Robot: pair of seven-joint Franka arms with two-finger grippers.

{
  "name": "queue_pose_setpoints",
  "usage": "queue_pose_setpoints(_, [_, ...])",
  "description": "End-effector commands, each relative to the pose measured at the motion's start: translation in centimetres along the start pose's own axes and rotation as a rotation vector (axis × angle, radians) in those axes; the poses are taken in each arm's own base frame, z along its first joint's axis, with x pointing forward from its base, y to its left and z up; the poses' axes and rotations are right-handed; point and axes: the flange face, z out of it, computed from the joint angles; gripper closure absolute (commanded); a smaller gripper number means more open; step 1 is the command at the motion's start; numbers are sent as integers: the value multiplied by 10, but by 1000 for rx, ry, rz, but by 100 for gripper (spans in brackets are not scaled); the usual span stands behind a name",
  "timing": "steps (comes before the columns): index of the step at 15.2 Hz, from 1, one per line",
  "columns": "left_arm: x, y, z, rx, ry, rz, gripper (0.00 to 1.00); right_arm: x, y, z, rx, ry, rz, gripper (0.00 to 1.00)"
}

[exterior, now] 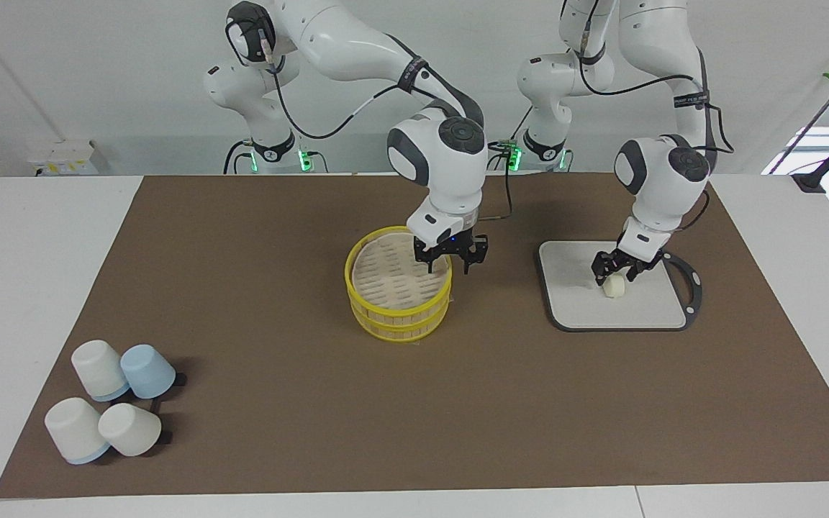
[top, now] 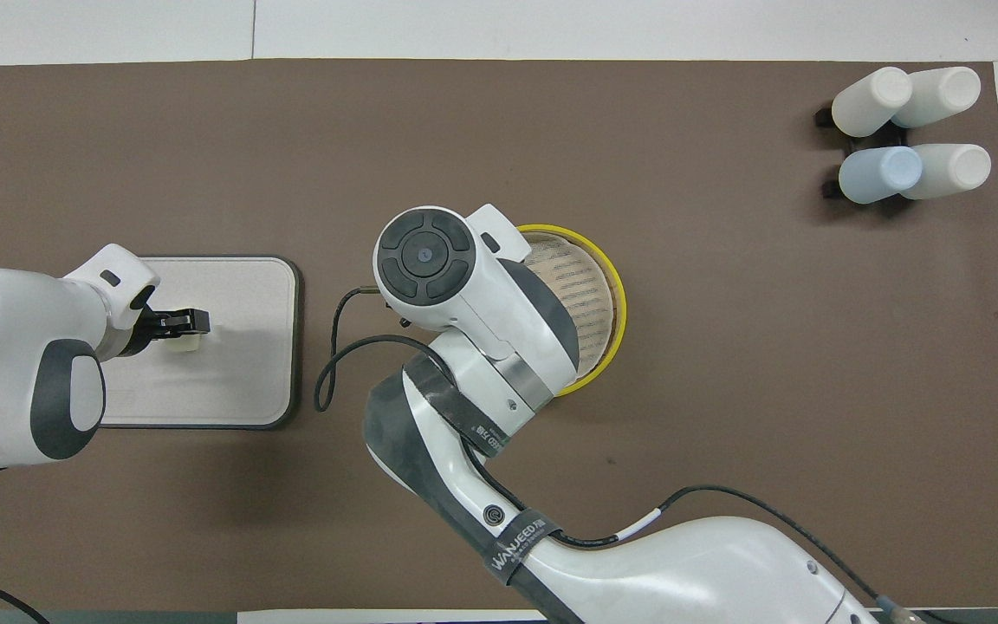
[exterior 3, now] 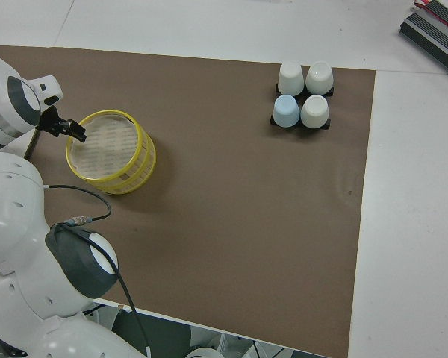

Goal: Place bun in steamer
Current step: 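Close the left gripper on the bun while the right gripper grips the lid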

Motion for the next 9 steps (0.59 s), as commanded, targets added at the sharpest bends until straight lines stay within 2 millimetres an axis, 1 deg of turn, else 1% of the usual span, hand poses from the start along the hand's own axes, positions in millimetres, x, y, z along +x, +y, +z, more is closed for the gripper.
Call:
queue_pose_setpoints(1, [-3, -1, 11, 7, 13, 26, 54, -20, 3, 5, 4, 14, -33, 53])
queue_pose_setpoints(2, [-3, -2, 14, 7, 15, 23, 62, -20, 3, 5, 4, 14, -33, 54])
queue_pose_setpoints(3, [-2, -3, 13, 7, 15, 21, 70, -19, 3, 5, 5, 15, -33, 56])
queue_pose_setpoints(4, [-1, -3, 12, 7, 15, 23, 70, -20, 3, 5, 4, 14, -33, 61])
queue_pose_setpoints(5, [0, -3, 12, 7, 14, 21, 70, -20, 3, 5, 4, 14, -33, 79])
queue_pose_setpoints(6, [1, -3, 11, 7, 12, 21, 70, -20, 4, 5, 1, 12, -33, 99])
queue_pose_setpoints(7, [6, -3, 6, 7, 12, 21, 70, -20, 4, 5, 0, 10, -33, 100])
queue_pose_setpoints(9, [8, -2, 4, 7, 3, 23, 70, -20, 4, 5, -3, 7, -33, 100])
